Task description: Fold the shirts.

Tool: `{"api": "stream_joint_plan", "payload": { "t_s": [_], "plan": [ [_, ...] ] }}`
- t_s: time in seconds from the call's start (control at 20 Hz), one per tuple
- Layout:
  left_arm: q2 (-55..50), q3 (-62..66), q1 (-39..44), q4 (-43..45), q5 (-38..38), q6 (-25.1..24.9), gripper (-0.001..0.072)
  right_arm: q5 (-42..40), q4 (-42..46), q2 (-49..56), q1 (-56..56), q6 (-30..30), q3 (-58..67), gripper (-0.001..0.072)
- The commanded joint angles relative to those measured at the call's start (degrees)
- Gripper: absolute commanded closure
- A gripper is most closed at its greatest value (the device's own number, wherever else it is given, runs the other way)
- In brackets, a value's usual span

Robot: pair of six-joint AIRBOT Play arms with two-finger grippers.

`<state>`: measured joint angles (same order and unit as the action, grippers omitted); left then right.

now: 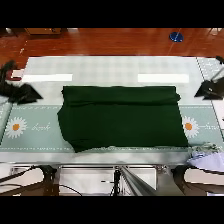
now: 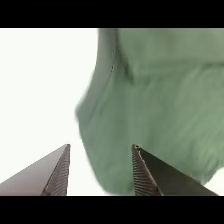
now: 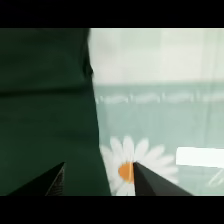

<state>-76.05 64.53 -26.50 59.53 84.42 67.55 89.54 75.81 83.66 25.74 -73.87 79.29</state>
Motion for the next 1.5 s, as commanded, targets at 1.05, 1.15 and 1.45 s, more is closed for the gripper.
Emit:
{"api": "stream_joint_plan", "payload": {
  "t_s": [1.05,1.15,1.45],
  "plan": [
    [10.25,-40.81,8.35,-4.98,-6.99,-11.32,0.0214,-7.08,-11.85,-16.50,14.56,7.13,-34.73,0.0199],
    [7.93,-40.81,10.21,-5.57,-9.07,-11.08,0.0137,-7.08,-11.85,-16.52,14.56,7.13,-34.73,0.0199],
    [2.01,-40.81,15.85,-10.56,-18.47,-10.34,0.0543,-7.15,-11.21,-18.88,14.56,7.08,-34.73,0.0199]
  ]
}}
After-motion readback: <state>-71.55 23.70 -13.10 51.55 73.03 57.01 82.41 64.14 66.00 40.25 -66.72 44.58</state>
